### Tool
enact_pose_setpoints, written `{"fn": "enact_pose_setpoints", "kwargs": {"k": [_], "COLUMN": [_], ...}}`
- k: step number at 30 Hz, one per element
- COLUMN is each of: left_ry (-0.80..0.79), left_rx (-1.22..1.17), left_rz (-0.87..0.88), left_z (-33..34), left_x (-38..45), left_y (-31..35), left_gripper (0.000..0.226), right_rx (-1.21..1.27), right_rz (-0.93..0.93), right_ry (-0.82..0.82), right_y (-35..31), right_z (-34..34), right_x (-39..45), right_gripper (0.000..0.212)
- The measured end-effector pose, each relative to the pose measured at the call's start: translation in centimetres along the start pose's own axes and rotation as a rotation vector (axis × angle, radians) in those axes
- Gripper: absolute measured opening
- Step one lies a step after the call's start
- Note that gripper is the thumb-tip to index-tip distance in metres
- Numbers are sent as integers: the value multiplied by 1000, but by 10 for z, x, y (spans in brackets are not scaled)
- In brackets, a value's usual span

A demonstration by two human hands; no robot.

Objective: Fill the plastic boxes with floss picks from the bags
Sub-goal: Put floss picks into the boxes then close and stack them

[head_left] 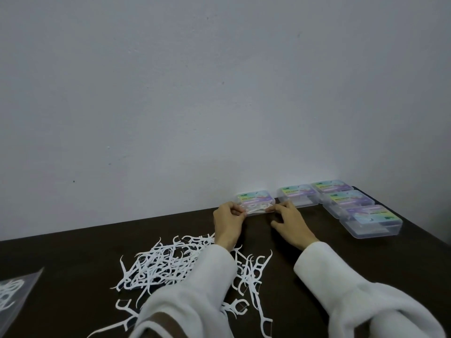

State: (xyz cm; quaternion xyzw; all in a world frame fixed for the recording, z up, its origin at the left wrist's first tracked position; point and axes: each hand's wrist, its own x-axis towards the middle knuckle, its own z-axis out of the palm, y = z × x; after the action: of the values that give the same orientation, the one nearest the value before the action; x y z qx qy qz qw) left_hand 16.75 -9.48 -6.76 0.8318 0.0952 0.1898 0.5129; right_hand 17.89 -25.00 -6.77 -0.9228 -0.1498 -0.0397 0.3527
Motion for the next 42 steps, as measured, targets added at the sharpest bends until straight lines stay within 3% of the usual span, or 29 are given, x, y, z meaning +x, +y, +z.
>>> {"fn": "enact_pose_setpoints", "kwargs": {"k": [4,7,11,17,21,23,27,30,35,42], "left_ry": [30,86,97,111,147,29,-416,-573,-617,-514], "left_rx": [5,-25,-41,-32,-31,37,393,711,795,774], "left_rz": [19,38,37,44,53,83,213,335,359,313], "left_z": [-3,-6,-13,-30,-41,-46,-46,-37,-42,-73], "left_x": [-3,-4,-8,-21,-37,-47,-75,-94,-109,-118], "left_y": [2,6,14,20,22,21,14,11,10,0], "left_gripper": [11,14,15,12,10,9,42,46,43,44], "right_rx": [-45,-271,-555,-525,-520,-516,-444,-454,-413,-359], "right_rz": [-33,-24,69,-107,-90,-88,-140,-142,-153,-288], "right_ry": [179,300,159,333,227,167,188,177,138,113], "right_y": [2,9,15,5,5,4,-8,-12,-13,-20], "right_z": [-5,-13,-14,-21,-19,-18,-17,-16,-13,-10], "right_x": [-4,-7,-10,-29,-44,-50,-68,-78,-91,-102], "right_gripper": [31,46,59,37,49,54,53,54,57,55]}}
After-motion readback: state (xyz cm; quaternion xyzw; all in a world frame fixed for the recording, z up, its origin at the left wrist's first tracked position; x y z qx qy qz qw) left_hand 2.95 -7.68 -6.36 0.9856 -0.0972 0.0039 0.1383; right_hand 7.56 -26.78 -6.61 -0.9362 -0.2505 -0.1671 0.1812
